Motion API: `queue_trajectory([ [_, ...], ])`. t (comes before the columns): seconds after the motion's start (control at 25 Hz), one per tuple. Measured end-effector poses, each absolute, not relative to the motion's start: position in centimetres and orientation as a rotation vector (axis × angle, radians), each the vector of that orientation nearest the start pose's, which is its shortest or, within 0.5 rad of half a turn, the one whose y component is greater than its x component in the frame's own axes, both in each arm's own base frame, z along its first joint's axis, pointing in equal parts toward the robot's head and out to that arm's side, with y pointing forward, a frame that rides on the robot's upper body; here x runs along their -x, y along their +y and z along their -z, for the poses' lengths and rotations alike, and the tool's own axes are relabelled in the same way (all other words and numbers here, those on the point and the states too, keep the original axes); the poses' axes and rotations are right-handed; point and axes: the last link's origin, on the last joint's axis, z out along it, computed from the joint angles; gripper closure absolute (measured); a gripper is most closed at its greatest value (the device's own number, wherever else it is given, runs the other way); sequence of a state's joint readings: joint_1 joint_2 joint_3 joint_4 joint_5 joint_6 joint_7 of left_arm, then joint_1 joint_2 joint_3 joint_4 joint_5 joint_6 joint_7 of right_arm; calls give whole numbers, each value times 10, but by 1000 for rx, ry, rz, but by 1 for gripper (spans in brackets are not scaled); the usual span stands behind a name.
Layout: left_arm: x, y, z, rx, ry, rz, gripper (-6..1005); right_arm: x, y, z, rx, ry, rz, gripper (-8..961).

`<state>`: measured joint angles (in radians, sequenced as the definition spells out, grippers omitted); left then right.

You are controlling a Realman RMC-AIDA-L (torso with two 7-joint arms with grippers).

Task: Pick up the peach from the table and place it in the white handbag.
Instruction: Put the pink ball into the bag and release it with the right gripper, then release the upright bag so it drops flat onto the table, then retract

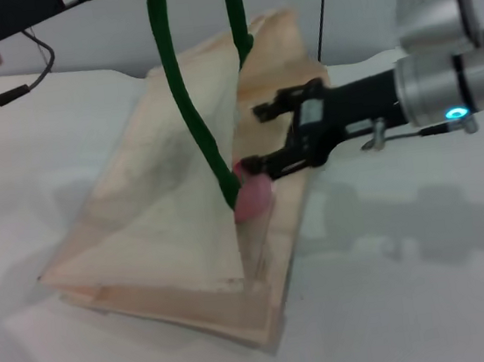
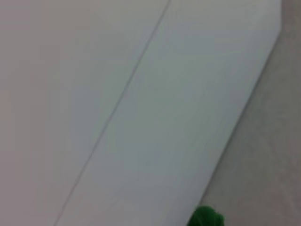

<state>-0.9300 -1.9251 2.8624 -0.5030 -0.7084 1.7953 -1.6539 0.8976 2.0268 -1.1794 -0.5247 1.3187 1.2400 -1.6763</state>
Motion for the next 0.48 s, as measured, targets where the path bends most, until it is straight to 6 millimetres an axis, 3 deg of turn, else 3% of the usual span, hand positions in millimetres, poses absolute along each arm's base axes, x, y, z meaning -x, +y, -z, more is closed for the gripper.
queue_trajectory([
  [0.04, 194, 408, -96, 2440, -865, 1301, 878, -147, 409, 49, 2920, 247, -407, 61],
  [0.36, 209, 408, -99, 2353, -905, 1295, 878, -195, 419, 0, 2617, 419, -453, 69],
  [0.48, 216, 406, -101, 2311, -918, 1304, 878, -203, 420, -7, 2573, 454, -472, 69],
])
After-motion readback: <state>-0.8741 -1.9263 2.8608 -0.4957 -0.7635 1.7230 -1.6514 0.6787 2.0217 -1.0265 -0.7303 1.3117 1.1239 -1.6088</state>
